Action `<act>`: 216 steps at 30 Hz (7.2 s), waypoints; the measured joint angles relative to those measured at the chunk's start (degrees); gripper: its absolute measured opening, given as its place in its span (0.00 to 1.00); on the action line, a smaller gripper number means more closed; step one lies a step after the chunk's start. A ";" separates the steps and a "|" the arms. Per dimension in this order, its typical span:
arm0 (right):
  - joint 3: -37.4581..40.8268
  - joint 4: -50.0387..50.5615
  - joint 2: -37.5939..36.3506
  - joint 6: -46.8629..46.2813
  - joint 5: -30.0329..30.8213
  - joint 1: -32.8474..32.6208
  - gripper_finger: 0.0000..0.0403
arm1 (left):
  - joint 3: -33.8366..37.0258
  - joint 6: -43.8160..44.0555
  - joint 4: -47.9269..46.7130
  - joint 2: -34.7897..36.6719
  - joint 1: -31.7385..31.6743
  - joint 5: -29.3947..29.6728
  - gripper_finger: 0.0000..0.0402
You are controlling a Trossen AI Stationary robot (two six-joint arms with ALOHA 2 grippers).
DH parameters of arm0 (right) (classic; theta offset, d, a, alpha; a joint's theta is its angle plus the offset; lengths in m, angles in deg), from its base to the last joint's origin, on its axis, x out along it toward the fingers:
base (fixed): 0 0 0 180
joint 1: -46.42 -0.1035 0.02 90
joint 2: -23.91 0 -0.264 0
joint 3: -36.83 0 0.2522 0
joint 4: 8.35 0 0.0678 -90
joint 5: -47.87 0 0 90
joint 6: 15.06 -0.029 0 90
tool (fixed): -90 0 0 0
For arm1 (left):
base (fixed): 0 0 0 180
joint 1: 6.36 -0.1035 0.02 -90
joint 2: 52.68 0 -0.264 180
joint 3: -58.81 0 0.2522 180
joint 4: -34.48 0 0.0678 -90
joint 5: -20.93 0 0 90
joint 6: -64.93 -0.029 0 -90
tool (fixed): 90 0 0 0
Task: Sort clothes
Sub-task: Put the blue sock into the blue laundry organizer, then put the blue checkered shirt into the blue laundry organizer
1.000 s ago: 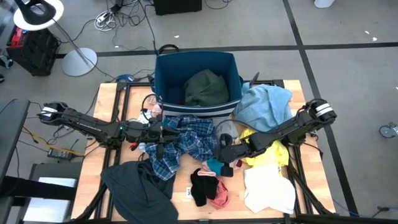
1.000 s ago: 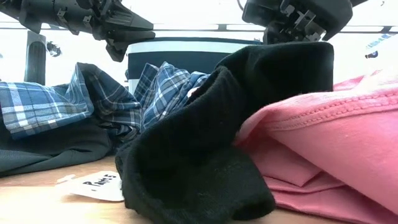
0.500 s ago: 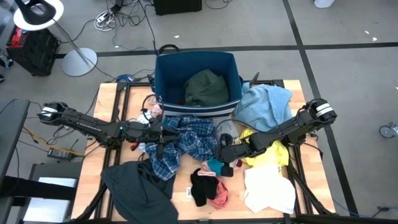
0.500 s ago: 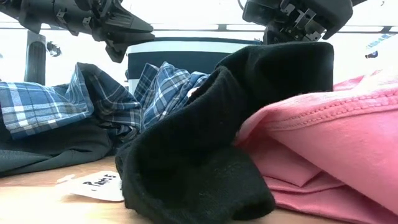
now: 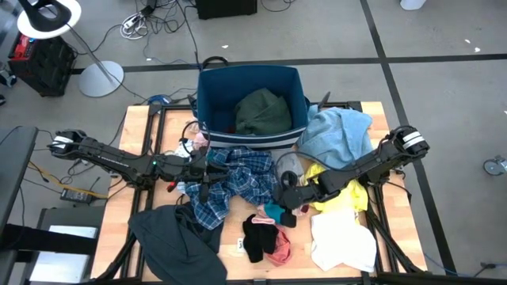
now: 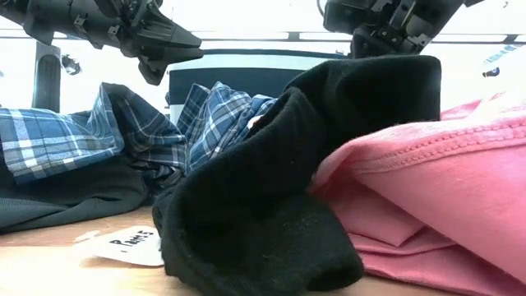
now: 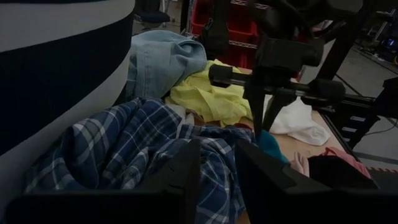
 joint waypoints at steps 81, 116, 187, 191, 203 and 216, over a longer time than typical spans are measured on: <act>-39.64 32.66 0.11 19.78 -6.29 46.02 0.32 | 0.00 0.35 -0.04 -0.02 0.00 0.20 0.26; -19.67 29.60 -11.16 4.46 -3.45 14.44 0.44 | 0.02 0.84 -0.28 -0.02 0.00 -0.15 0.26; -38.78 -2.41 -14.37 45.60 18.82 17.28 0.03 | 0.02 1.31 -1.38 1.99 0.15 -3.65 0.26; -48.90 -6.07 -9.79 51.69 15.73 21.46 0.03 | 0.02 1.27 -1.60 1.95 0.15 -3.65 0.26; -70.70 -19.45 2.53 50.04 7.59 35.99 0.03 | 0.02 -0.58 -1.81 1.95 0.15 -3.63 0.26; -78.70 -29.61 7.18 28.17 2.55 48.98 0.03 | 0.02 -0.33 -2.92 1.95 0.02 -3.52 0.26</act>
